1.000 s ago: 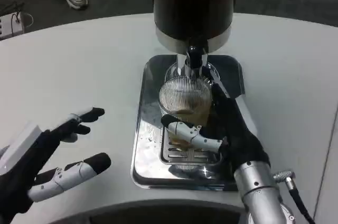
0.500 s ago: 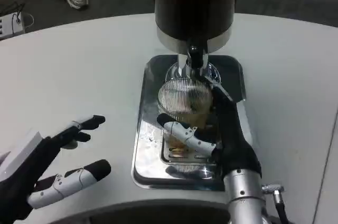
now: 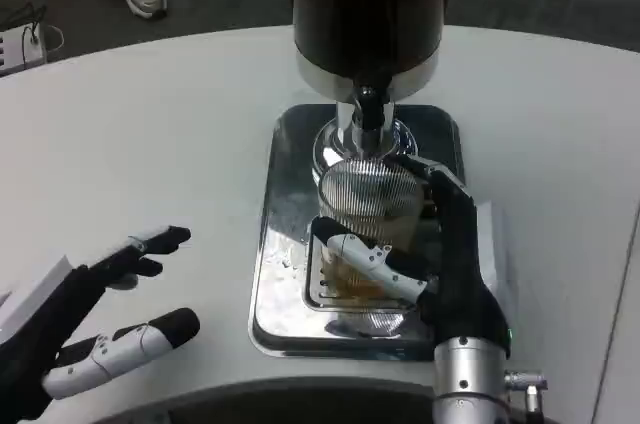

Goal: Grasp the cup under the faucet to collect the drink, then remove the cup.

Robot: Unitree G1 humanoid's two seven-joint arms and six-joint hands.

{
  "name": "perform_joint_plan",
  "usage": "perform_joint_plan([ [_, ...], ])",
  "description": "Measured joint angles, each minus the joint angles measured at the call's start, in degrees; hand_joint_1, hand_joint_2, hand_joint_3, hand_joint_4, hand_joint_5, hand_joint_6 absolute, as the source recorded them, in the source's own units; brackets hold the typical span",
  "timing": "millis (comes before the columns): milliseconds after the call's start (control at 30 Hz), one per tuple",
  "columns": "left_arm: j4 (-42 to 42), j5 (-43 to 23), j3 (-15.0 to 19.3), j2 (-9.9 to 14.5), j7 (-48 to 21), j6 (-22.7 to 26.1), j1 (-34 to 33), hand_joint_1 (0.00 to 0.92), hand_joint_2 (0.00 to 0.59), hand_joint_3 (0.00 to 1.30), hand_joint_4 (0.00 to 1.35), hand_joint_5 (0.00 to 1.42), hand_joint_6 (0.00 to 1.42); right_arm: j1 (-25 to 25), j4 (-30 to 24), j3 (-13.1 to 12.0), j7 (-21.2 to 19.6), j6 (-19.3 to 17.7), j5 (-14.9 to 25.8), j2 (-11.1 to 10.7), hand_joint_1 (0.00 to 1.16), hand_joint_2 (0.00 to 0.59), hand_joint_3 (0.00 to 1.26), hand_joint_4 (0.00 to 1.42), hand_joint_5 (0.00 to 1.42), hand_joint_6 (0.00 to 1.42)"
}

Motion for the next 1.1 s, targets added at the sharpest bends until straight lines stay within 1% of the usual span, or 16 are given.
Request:
perform_joint_plan([
  [133,0.5,-0.5,0.1,0.3,0.0,-1.1,-0.2,0.0,0.067,0.21,0.18,0.25,0.27,0.4,-0.1,0.4,-0.3,-0.5,-0.3,0.0,0.9,0.257,0.69,0.94,1.1,1.21],
  [267,1.9,-0.8,0.2,0.6,0.0,-2.3,-0.8,0.0,0.067,0.21,0.18,0.24,0.27,1.4,-1.1,0.9,-0.3,-0.5,-0.7,-0.1,0.9,0.253,0.74,1.01,1.16,1.29],
  [533,4.4,-1.3,0.1,0.7,0.0,-3.9,-3.2,0.0,0.067,0.21,0.18,0.24,0.27,4.4,-5.6,1.9,0.6,0.2,-1.3,-1.2,0.91,0.257,0.77,1.04,1.21,1.33],
  [733,6.7,-1.1,-0.1,1.6,0.0,-5.7,-5.9,0.0,0.067,0.21,0.17,0.24,0.26,8.9,-11.6,3.3,3.2,1.2,-2.0,-2.7,0.92,0.257,0.78,1.04,1.22,1.35],
  [900,8.2,-0.3,-0.8,1.8,0.1,-6.9,-7.6,0.0,0.066,0.21,0.16,0.23,0.26,12.5,-16.6,4.5,5.4,2.1,-2.2,-3.3,0.92,0.252,0.8,1.05,1.24,1.36],
  [1067,8.7,0.6,-1.4,1.8,0.1,-7.6,-8.7,0.0,0.066,0.21,0.15,0.21,0.25,17.0,-22.2,5.0,8.6,2.6,-2.2,-3.7,0.91,0.249,0.8,1.07,1.25,1.38],
  [1100,8.7,0.7,-1.7,1.8,0.1,-7.7,-8.9,0.0,0.073,0.2,0.14,0.21,0.25,17.8,-23.3,4.9,9.2,2.6,-2.2,-3.8,0.91,0.247,0.81,1.06,1.25,1.38],
])
